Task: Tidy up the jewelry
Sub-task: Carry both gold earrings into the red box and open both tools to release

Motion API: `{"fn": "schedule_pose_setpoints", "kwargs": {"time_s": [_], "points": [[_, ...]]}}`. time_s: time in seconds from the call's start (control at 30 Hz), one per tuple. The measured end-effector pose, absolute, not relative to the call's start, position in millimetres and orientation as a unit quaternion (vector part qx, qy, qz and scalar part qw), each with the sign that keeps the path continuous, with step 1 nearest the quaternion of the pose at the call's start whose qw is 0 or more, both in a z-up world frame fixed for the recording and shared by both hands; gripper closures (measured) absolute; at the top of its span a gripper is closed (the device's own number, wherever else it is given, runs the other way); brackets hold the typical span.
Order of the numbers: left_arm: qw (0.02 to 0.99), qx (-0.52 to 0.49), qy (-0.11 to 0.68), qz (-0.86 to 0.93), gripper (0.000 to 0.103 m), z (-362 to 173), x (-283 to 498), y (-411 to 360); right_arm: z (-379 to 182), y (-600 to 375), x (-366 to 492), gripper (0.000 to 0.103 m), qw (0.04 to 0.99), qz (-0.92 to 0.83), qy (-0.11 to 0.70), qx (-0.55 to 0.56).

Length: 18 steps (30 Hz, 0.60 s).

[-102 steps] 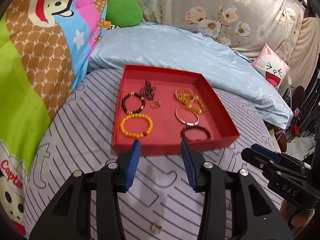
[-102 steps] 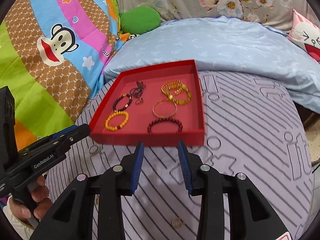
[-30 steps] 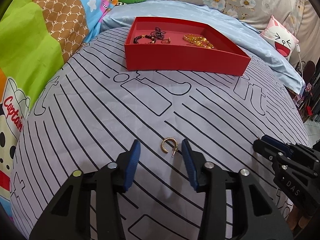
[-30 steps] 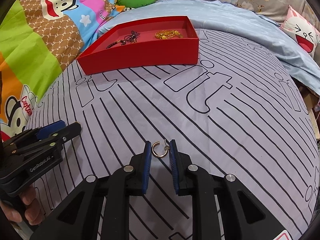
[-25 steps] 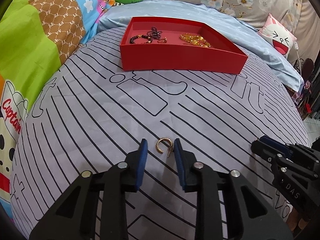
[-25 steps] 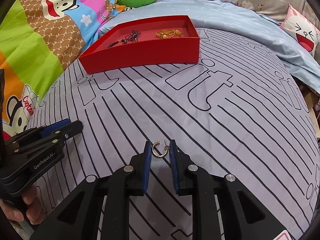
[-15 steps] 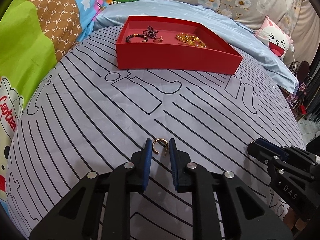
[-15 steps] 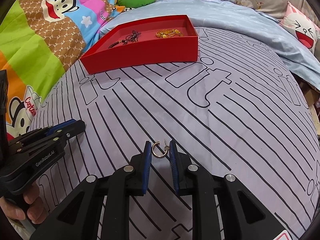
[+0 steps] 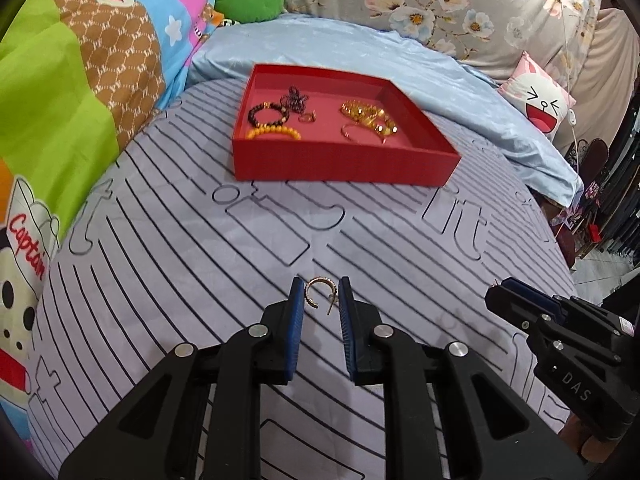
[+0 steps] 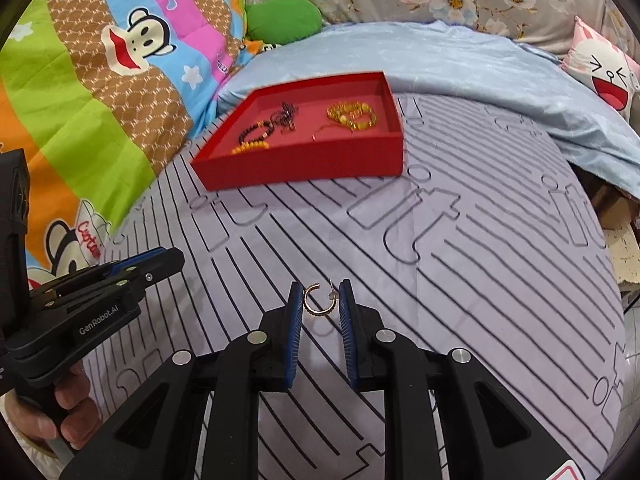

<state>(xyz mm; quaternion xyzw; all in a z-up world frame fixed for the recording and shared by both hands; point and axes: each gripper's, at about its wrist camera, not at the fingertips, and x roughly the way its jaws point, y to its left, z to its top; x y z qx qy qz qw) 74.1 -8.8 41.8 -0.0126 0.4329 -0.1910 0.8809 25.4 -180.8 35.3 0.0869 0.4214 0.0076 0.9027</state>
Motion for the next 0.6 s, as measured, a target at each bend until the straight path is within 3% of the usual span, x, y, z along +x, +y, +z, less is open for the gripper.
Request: {"fn": "schedule_pose_setpoints", "kwargs": {"time_s": [0.6], "points": [[0.917,-0.013,0.345,-0.201,0.086,131.4,152.7,-39.1,112.7,-186.1,113.8,0.086,0.937,0.024,0.339,0.075]]}}
